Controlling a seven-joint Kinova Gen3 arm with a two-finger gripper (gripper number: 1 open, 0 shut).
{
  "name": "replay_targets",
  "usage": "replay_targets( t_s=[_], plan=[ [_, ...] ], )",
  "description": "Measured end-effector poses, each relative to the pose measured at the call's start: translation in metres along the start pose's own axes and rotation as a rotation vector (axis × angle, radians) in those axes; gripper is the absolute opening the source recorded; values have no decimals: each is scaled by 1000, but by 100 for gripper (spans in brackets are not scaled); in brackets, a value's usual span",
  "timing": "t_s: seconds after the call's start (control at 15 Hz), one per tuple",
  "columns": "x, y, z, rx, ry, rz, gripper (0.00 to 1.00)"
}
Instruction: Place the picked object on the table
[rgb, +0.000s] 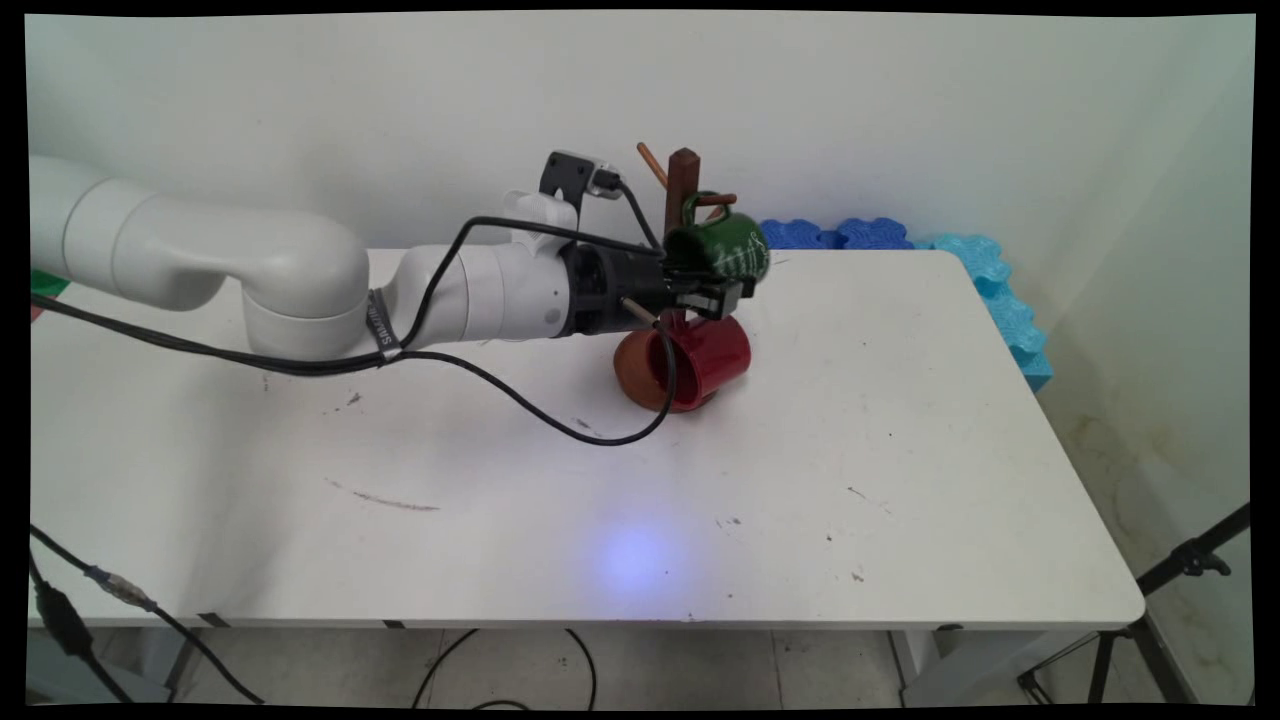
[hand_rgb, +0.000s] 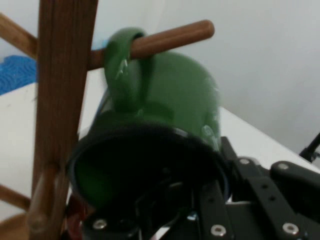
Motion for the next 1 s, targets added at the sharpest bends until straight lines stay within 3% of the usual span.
replay_targets(
  t_s=[0.53,1.0],
  plan=[
    [-3,2,0,-8,-2,0,0],
    [1,13,-2,-43,8,-5,0]
  ],
)
